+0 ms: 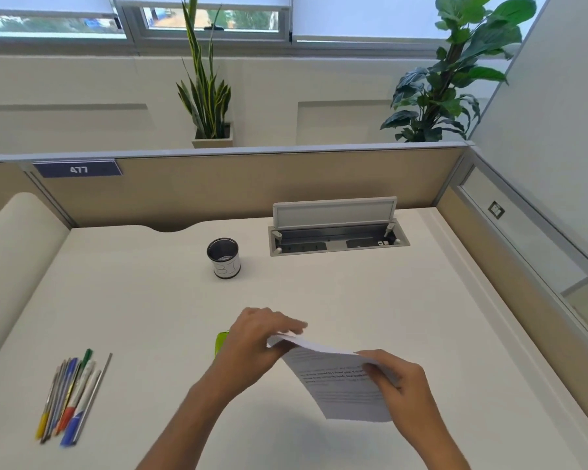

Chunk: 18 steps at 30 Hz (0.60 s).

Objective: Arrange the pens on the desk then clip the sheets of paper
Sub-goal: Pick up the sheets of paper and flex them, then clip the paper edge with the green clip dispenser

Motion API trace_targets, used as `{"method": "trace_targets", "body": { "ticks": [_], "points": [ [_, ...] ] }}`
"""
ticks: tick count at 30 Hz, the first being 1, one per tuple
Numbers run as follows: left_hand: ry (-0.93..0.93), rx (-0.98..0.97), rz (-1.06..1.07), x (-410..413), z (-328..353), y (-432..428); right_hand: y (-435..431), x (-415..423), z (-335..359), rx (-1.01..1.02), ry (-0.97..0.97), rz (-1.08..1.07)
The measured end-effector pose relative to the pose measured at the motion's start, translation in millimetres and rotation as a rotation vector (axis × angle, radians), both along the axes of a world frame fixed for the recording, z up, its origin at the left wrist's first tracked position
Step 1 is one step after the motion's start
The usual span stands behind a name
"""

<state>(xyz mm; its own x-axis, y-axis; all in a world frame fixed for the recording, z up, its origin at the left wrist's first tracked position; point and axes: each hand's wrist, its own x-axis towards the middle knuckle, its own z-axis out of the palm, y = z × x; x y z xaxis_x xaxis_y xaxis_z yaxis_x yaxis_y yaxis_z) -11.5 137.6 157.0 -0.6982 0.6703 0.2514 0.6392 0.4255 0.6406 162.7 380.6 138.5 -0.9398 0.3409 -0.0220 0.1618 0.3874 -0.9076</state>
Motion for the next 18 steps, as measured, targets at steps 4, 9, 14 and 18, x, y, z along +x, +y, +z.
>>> {"method": "trace_targets", "body": {
  "ticks": [4, 9, 14, 18],
  "points": [
    [-0.156, 0.239, 0.269, -12.8, -15.2, -33.7, -14.0, -5.4, -12.7, -0.209, 0.035, -0.128],
    [-0.449, 0.349, 0.488, -24.2, -50.9, -76.2, -38.7, -14.6, -32.5, -0.444, 0.072, -0.326],
    [-0.501, 0.105, 0.557, -33.8, -94.7, -110.6, -61.5, -25.2, -60.1, -0.537, 0.058, -0.479],
    [-0.499, -0.073, 0.526, -41.1, -118.0, -123.9, -76.4, -36.4, -80.0, -0.513, 0.005, -0.512]
  ]
}}
